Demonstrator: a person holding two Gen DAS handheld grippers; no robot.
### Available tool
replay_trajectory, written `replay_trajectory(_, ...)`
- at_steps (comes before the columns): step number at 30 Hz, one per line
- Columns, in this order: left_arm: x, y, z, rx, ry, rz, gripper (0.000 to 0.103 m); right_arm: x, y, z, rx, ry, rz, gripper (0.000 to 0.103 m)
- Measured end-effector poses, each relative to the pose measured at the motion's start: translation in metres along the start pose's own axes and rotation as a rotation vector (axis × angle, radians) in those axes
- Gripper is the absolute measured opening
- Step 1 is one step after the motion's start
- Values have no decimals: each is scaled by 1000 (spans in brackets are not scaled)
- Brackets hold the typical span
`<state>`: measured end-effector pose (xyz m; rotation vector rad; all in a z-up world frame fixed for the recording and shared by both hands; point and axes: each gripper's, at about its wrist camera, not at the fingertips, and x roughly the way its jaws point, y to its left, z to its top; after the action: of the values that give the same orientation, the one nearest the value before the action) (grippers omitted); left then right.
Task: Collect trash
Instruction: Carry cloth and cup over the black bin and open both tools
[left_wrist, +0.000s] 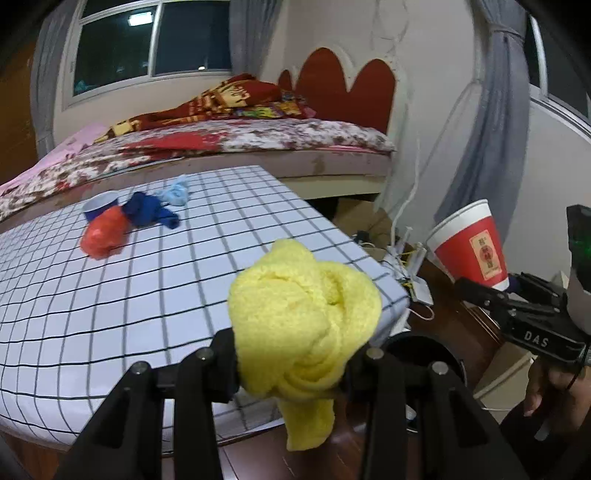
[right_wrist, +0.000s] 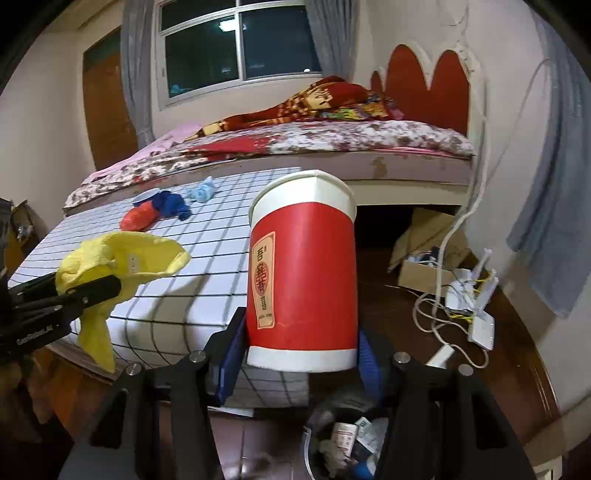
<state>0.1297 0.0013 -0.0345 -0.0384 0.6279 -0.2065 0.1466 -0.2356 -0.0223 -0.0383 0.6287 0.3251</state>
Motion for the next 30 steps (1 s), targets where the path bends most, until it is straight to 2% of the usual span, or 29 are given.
replay_trajectory(14, 6, -74, -4, 97, 21, -130, 42, -33, -58, -44, 94, 29, -105, 56)
replay_trajectory(23, 13, -117, -12, 145, 57, -214, 42, -49, -88, -67, 157, 48, -156, 56)
replay_trajectory(30, 26, -141, -22, 180, 99, -249, 42, -52, -105, -85, 180, 71, -187, 56)
